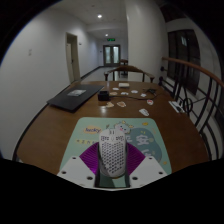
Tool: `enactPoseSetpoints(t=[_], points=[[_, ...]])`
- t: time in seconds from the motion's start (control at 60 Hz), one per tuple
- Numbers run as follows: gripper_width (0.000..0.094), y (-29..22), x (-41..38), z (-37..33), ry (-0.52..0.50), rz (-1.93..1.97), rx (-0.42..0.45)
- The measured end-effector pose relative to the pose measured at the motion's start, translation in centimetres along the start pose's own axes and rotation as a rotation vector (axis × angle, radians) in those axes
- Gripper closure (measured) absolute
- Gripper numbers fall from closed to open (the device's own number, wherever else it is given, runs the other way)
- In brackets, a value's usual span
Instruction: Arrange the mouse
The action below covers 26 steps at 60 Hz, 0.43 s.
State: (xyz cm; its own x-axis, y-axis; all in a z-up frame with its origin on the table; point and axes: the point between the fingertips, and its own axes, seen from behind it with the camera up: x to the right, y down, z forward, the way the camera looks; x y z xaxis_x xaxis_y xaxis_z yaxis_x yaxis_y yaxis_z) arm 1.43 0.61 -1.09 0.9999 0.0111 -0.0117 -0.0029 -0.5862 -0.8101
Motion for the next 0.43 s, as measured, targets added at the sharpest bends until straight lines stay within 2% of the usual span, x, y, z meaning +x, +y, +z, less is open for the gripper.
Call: enactPoseSetpoints(t=[0.017, 0.183, 0.2, 0.233, 0.25, 0.317, 0.433], points=[[0.06, 0.1, 0.1, 0.0, 0.004, -0.009, -0.007], [0.0284, 0.6, 0.2, -0.8, -0.036, -0.095, -0.05], [0.0242, 0.7, 0.3, -1.2, -0.041, -0.099, -0.054], [0.0091, 0.8, 0.6, -2.1, -0.048, -0.1, -0.054], [0.0056, 0.7, 0.7, -2.6, -0.052, -0.099, -0.047], [0.0094, 0.7, 1.7, -4.9, -0.066, -0.094, -0.018], [0.0085, 2.0, 3.9, -8.9, -0.083, -0.063, -0.005]])
